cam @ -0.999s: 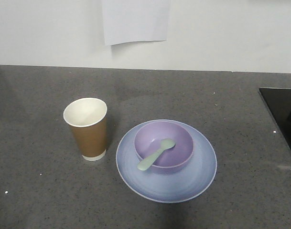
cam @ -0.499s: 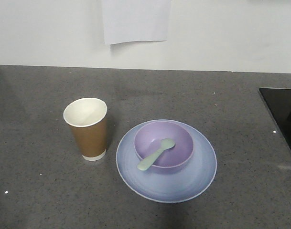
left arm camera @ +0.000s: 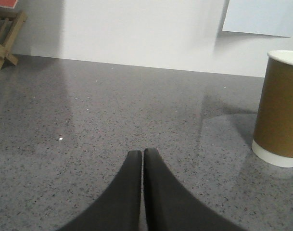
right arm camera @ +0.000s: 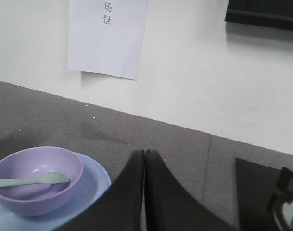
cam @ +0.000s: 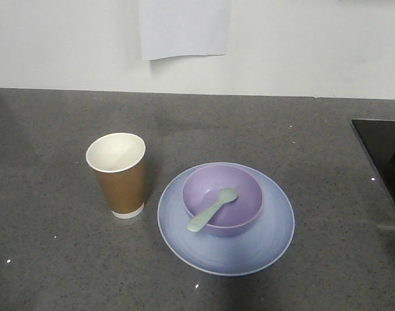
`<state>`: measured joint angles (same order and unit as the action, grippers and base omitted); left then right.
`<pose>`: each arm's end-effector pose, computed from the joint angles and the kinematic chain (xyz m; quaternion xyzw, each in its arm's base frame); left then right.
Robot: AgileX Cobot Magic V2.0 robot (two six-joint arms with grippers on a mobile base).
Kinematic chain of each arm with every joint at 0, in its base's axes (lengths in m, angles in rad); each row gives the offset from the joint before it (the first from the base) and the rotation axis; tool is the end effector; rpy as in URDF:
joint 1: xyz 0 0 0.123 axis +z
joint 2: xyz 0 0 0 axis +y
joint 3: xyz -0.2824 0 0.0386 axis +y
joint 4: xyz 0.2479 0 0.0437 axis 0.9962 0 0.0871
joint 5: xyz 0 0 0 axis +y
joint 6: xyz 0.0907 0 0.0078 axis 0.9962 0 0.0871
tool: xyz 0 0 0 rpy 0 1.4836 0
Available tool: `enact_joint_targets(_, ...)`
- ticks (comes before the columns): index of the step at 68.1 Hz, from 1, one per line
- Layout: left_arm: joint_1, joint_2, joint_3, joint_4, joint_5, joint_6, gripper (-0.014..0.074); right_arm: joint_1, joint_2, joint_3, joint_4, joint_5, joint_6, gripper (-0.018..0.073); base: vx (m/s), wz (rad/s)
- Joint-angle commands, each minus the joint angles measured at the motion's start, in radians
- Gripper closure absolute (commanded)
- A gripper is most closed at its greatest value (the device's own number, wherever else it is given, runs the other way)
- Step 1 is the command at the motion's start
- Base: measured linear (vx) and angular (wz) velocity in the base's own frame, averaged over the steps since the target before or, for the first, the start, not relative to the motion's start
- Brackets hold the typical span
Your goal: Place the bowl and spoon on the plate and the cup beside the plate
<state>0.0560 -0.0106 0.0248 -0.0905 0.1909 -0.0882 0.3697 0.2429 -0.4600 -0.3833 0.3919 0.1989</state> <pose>0.0561 0.0016 0.1880 -0.0812 0.7429 -0.0466 0.6629 0.0586 0.0087 0.3188 -0.1421 0.7144 0.0204 0.6849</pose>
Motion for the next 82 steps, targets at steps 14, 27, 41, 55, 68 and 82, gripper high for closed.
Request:
enact_joint_targets(14, -0.008, -0.018, 0.03, -0.01, -0.069, -0.007, 0.0603, -0.056, 0.016, 0.217, -0.002, -0.234, 0.214, 0.0564, 0.0, 0.0)
enact_joint_targets(27, -0.008, -0.018, 0.03, -0.01, -0.069, -0.007, 0.0603, -0.238, 0.013, 0.308, 0.108, -0.359, 0.155, 0.0564, 0.0, 0.0)
enact_joint_targets(41, -0.008, -0.018, 0.03, -0.01, -0.069, -0.007, 0.0603, -0.363, -0.102, 0.434, 0.158, -0.483, 0.148, 0.0564, 0.0, 0.0)
enact_joint_targets(55, -0.008, -0.018, 0.03, -0.01, -0.069, -0.007, 0.0603, -0.429, -0.163, 0.503, 0.236, -0.511, 0.101, 0.0564, 0.0, 0.0)
enact_joint_targets(68, -0.008, -0.018, 0.03, -0.01, -0.069, -0.007, 0.0603, -0.432, -0.186, 0.504, 0.317, -0.479, -0.013, 0.0564, 0.0, 0.0)
enact_joint_targets(82, -0.008, -0.018, 0.03, -0.01, -0.069, -0.007, 0.0603, -0.432, -0.234, 0.504, 0.365, -0.436, -0.11, 0.0564, 0.0, 0.0)
